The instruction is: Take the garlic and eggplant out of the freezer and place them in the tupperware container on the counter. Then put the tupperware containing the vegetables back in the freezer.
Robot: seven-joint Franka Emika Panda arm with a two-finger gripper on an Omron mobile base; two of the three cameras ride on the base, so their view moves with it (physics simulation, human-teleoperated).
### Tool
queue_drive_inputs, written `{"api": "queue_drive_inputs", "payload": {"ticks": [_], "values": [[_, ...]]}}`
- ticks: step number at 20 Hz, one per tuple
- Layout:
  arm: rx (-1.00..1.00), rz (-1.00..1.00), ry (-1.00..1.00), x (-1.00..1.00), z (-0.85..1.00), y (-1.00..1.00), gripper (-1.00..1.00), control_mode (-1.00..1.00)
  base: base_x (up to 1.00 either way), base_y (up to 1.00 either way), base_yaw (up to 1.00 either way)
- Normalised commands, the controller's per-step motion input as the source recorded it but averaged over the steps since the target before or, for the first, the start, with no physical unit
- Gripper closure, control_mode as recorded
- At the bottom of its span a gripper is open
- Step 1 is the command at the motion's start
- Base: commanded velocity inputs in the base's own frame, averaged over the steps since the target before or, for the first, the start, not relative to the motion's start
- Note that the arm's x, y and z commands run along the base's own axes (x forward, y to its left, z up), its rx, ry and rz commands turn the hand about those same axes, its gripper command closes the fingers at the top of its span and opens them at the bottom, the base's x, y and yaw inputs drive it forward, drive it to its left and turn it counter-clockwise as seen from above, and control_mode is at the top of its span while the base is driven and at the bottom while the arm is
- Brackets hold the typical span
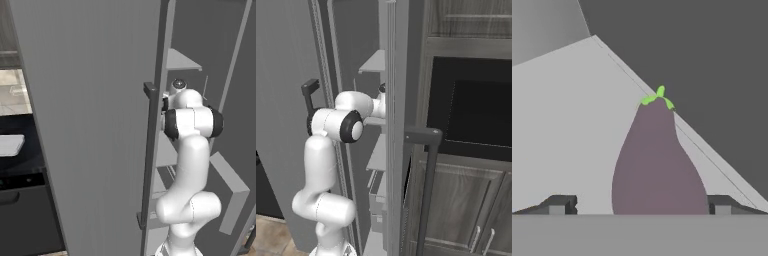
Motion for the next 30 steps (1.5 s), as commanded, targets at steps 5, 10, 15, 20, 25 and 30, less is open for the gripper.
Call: {"api": "queue_drive_inputs", "payload": {"ticks": [5,10,15,20,25,30], "values": [[0.00,-0.02,0.05,0.10,-0.44,-0.28,-1.00,-1.00,0.00,0.00,0.00],[0.00,0.00,0.00,0.09,-0.28,-0.20,1.00,-1.00,0.00,0.00,0.00],[0.00,0.00,0.00,0.00,-0.09,-0.18,1.00,-1.00,0.00,0.00,0.00],[0.00,0.02,-0.09,-0.46,0.03,0.00,1.00,-1.00,0.00,0.00,0.00],[0.00,0.08,-0.12,-0.84,0.25,0.00,1.00,-1.00,0.00,0.00,0.00],[0.00,0.09,-0.14,-0.93,0.35,0.02,1.00,-1.00,0.00,0.00,0.00]]}}
